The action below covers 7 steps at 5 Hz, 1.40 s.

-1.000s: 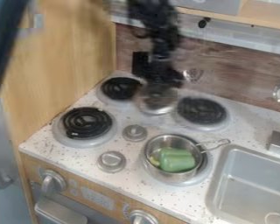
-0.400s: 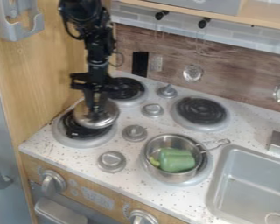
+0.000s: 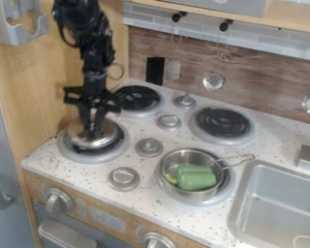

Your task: Take the silver object and put it above of the bottom left burner

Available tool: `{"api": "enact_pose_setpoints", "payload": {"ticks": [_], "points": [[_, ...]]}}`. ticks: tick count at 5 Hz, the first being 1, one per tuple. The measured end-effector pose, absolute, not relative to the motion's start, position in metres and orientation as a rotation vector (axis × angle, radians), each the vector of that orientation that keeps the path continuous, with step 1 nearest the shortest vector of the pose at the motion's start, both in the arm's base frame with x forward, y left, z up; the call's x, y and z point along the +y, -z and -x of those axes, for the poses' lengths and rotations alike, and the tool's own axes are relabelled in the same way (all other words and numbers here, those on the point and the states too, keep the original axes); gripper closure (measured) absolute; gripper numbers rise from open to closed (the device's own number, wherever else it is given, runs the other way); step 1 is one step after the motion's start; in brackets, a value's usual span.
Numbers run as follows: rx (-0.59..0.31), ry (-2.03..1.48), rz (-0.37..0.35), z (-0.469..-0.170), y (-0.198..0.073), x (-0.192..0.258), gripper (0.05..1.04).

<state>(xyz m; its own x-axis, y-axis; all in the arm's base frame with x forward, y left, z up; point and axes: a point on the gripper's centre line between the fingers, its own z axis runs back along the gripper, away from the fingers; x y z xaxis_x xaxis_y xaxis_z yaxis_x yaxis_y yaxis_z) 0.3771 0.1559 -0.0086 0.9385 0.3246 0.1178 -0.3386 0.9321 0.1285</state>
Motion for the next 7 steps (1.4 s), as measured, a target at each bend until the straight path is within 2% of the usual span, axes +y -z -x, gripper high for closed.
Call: {"api": "enact_pose_setpoints", "payload": {"ticks": [1,3,4,5,7], "points": [[-0.078,-0.324,-0.141,-0.379,0.015,0.156,0.774],[-0.078,-0.285,-0.128,-0.387,0.016,0.149,0.175],[-0.098,-0.254,-0.118,-0.387,0.005,0.14,0.06],[-0.186,-0.168,-0.095,-0.39,-0.036,0.112,0.08],[-0.13,-0.077,-0.035,-0.38,-0.031,0.075,0.085]]}}
